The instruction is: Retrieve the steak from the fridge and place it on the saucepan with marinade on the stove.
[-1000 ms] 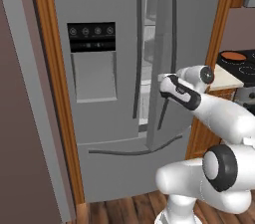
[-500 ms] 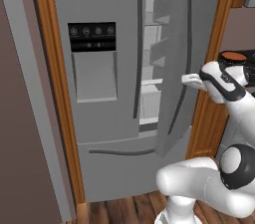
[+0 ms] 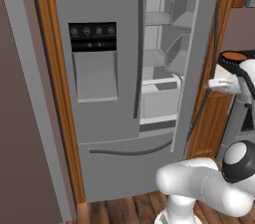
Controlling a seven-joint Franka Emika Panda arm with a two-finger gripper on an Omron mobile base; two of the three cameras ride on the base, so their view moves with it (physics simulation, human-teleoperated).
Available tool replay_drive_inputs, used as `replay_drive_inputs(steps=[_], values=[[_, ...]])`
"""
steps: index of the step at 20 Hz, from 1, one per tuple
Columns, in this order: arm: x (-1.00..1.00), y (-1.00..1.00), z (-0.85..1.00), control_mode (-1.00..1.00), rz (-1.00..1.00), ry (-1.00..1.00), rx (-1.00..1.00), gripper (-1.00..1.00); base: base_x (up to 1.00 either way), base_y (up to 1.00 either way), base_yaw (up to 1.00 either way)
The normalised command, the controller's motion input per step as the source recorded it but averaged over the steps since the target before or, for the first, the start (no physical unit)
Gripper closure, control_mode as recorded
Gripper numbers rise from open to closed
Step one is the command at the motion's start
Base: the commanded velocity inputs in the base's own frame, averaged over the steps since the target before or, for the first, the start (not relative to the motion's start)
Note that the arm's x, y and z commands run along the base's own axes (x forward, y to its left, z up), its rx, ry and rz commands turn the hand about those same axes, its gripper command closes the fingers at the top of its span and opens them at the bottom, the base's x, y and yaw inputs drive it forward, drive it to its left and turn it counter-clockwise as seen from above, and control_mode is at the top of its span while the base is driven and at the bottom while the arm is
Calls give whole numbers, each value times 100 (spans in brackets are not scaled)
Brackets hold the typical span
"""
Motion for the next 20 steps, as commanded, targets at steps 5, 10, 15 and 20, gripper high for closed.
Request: replay_drive_inputs(steps=[5,10,15,20], values=[[-38,-33,0,-100,1,2,5,-100,0,0,0],[-1,-2,0,-100,4,2,0,-100,0,0,0],[-27,-7,1,-100,-1,0,0,-100,0,0,0],[-69,2,6,-100,-20,-2,-18,-100,0,0,0]])
